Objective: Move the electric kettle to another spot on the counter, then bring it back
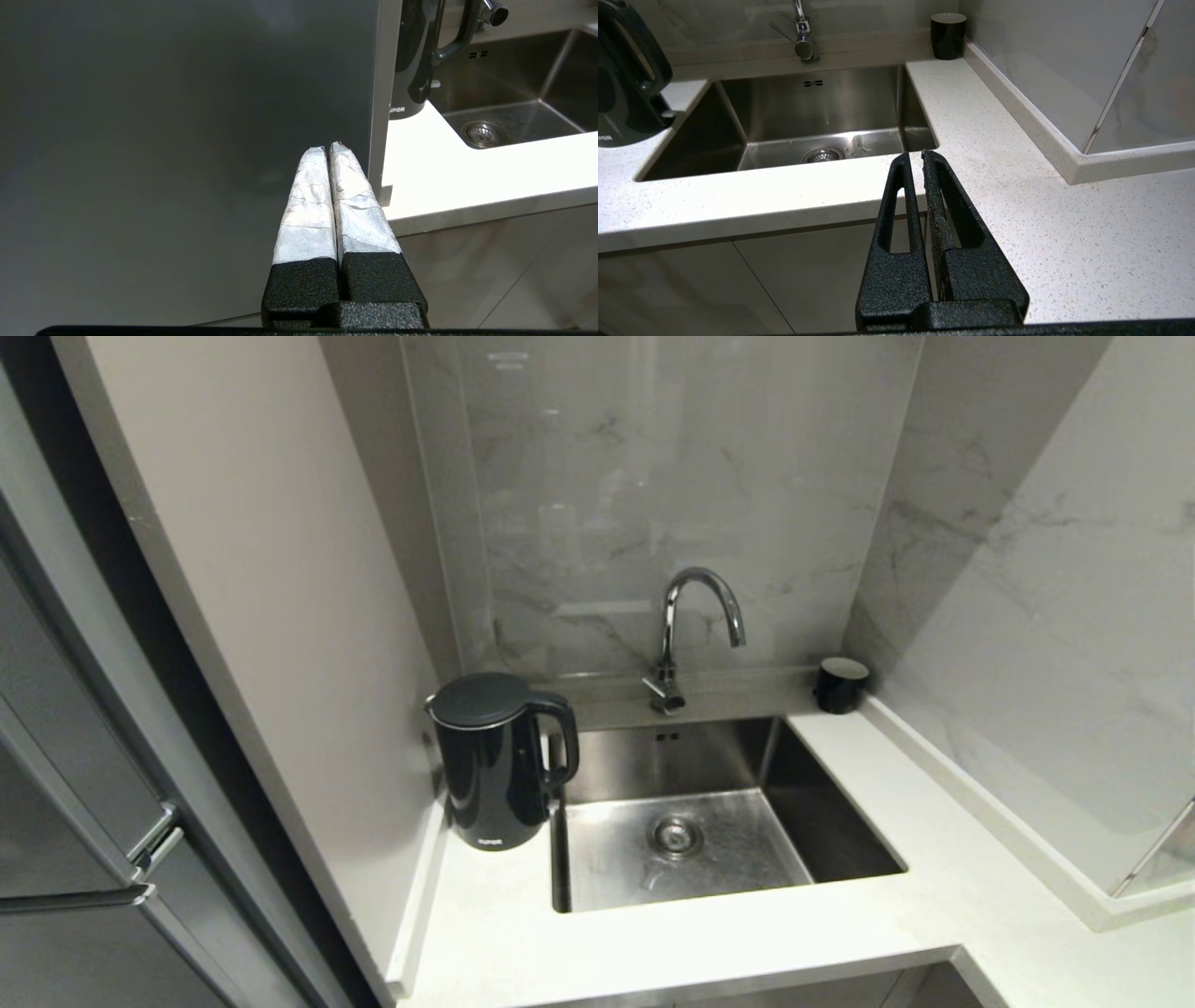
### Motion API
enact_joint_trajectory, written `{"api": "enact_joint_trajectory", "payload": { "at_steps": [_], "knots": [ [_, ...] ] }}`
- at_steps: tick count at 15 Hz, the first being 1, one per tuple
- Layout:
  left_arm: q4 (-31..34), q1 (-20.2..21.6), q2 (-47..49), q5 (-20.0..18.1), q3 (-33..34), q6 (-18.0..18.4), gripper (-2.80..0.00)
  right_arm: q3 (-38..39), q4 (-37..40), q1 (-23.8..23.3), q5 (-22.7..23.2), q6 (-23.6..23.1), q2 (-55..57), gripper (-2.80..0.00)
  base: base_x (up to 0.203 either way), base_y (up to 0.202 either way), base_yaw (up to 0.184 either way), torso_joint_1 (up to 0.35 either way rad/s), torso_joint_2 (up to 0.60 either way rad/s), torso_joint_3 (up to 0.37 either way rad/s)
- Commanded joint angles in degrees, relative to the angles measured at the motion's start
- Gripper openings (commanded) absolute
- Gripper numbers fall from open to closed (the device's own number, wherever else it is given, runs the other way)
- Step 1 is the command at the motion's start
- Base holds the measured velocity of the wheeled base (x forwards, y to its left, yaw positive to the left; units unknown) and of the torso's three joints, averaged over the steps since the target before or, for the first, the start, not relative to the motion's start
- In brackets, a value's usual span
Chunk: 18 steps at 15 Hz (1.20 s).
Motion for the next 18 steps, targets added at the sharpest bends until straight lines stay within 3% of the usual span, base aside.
{"api": "enact_joint_trajectory", "payload": {
  "at_steps": [1, 18],
  "knots": [
    [0.0, 0.0, 0.1, 0.0, 0.0, 0.0, -2.8, 0.0, 0.0, 0.0, 0.0, 0.0, 0.0, -2.8, 0.0, 0.0, 0.0, -0.103, 0.26, 0.135],
    [0.0, 0.0, 0.1, 0.0, 0.0, 0.0, -2.8, 0.0, 0.0, 0.0, 0.0, 0.0, 0.1, -2.8, 0.0, 0.0, 0.0, -0.128, 0.32, 0.193]
  ]
}}
